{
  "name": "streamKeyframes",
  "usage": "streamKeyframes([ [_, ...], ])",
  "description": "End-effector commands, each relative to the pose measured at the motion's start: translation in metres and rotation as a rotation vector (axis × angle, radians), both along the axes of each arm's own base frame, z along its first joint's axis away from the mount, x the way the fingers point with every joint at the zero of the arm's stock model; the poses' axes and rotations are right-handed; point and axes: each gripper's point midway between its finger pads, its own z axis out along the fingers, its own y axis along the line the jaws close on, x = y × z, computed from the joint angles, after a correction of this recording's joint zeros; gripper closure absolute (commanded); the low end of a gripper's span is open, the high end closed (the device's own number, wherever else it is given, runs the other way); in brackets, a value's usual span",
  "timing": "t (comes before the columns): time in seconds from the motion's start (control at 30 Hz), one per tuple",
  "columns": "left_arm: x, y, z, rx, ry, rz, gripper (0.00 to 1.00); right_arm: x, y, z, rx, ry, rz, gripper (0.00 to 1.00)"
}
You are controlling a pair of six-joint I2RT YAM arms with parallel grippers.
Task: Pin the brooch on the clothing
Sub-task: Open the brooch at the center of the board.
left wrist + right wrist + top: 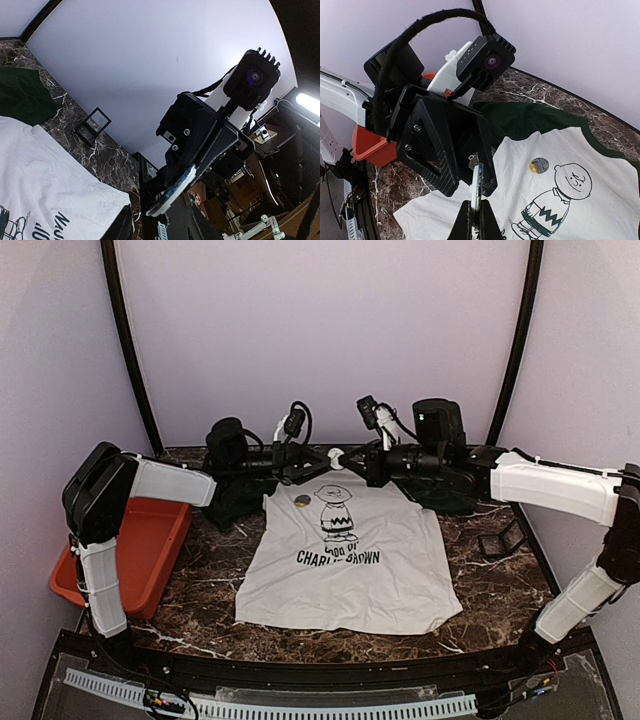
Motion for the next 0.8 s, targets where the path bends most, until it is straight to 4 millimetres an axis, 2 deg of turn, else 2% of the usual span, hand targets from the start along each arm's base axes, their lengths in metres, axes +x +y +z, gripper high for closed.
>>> streamKeyframes([
  [0.0, -0.0049, 0.0014, -0.0021, -0.006, -0.01, -0.019, 0.65, -0.0066, 0.0072, 0.0276, 0.058, -0.043, 0.028, 1.0],
  [0.4, -0.0049, 0.0006, -0.0011, -0.008, -0.009, -0.02, 0.66, -0.0103, 0.0101, 0.0243, 0.048, -0.047, 0.041, 1.0],
  [0.77, -0.0056, -0.001, -0.0032, -0.004, 0.0, -0.034, 0.74, -0.0131, 0.0136, 0.0221, 0.035, -0.059, 0.048, 1.0],
])
